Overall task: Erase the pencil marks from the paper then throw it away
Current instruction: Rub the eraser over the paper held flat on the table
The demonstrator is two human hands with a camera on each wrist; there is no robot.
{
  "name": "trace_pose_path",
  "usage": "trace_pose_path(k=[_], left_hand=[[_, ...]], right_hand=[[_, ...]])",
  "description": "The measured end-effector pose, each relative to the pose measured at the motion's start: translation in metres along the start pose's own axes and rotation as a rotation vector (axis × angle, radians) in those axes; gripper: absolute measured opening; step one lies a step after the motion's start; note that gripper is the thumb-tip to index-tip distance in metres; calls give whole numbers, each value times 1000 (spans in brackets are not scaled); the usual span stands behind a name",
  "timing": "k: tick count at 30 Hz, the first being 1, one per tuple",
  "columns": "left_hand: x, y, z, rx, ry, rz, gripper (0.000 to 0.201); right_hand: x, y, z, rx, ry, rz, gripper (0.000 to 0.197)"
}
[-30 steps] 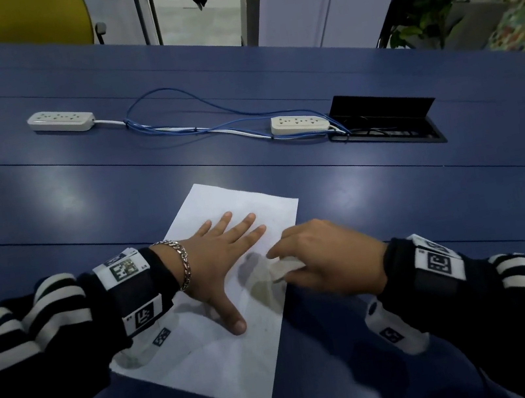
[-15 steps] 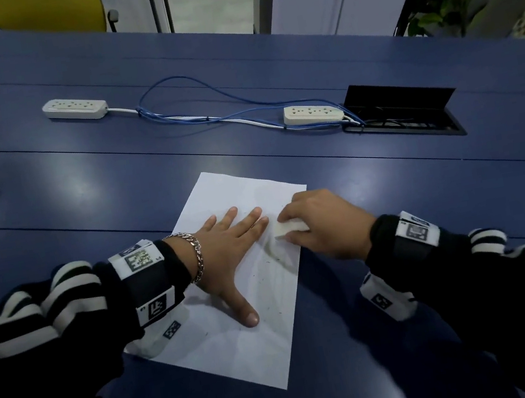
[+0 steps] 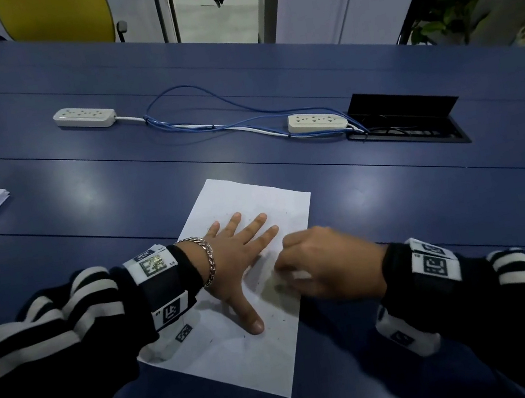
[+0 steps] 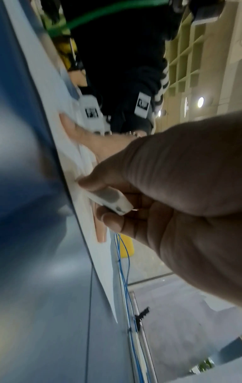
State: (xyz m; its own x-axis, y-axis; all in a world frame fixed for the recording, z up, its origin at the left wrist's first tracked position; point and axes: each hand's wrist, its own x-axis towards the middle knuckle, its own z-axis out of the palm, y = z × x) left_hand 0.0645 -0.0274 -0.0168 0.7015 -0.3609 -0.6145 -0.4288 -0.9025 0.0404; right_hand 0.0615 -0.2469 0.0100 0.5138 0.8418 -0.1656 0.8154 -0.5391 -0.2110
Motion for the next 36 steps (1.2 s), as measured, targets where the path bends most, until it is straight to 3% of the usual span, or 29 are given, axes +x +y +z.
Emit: trace_pose_path(k=[5,7,11,15,17,21,26,28,32,36], left_hand=[[-1,1,-1,-13,4,-10,167],[-1,1,0,-8,9,-10,168],[-2,4,-2,0,10,-13,167],[-1,2,0,-16,22,-14,168],[-1,1,0,-11,22,-15,168],[-2,5,-2,6,14,-29,168],[-3,4,-2,-11,16,-30,167],[-3,3,-1,-10,13,-31,168],[-1,5,-4,15,11,-43,170],[-2,4,-3,0,9,-23,168]], right_hand=[[12,18,-10,1,67,131,29],[7,11,-6,-24,79,90,28],[-9,-12,2,-12,-50,-72,22],[6,10,-6,-15,84,59,28],[2,4,-3,-23,102,38,27],[-20,-27,5,11,-65,-123,19],[-1,2,-1,-44,61,51,32],[-6,-6,2,-58,73,37,33],[-23,-33,6,-48,-59,-75,21],[-13,-16,3,-29,31,4,23]])
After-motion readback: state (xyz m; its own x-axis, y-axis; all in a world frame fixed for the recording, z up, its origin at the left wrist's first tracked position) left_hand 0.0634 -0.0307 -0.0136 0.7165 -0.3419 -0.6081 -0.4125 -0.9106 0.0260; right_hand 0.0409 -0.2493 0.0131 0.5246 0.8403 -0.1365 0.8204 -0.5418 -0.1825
